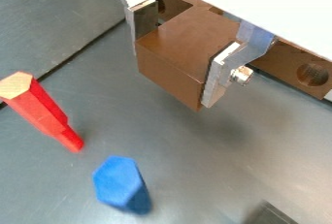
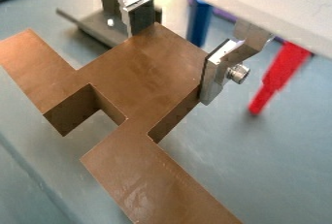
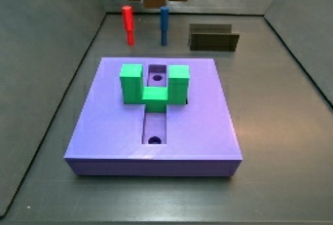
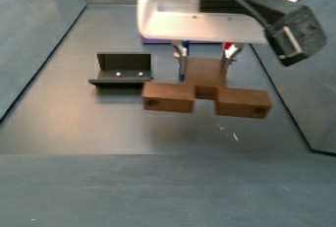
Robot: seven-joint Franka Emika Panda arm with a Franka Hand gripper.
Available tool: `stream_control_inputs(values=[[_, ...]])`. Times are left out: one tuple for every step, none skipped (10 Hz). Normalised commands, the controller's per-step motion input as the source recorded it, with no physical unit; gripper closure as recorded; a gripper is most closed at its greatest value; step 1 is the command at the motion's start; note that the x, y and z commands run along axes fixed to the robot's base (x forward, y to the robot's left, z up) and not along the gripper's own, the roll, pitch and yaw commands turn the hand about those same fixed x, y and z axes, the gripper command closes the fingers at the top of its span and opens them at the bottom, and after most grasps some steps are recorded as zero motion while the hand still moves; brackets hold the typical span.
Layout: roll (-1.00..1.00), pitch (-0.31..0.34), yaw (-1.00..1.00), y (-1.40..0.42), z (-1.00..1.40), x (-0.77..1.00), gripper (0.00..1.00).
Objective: Pick up the brown object. Move up. Place the brown object on the fixture. Regrasp the brown object. Move to above the board. Insert the brown object.
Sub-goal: Place the brown object on the fixture.
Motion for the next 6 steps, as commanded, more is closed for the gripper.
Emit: stream_control_inputs(values=[[-1.00, -0.131, -0.19, 0.07, 0.24, 0.66, 1.00], [-0.93, -0.034, -0.05, 0.00, 0.17, 0.80, 1.00], [-0.84, 0.000, 0.00, 0.00, 0.15, 0.82, 1.00], [-0.84, 0.000, 0.00, 0.00, 0.15, 0.81, 1.00], [-0.88, 0.000, 0.00, 0.00, 0.17, 0.81, 1.00], [-0.90, 0.000, -0.01, 0.00, 0.16, 0.83, 1.00]])
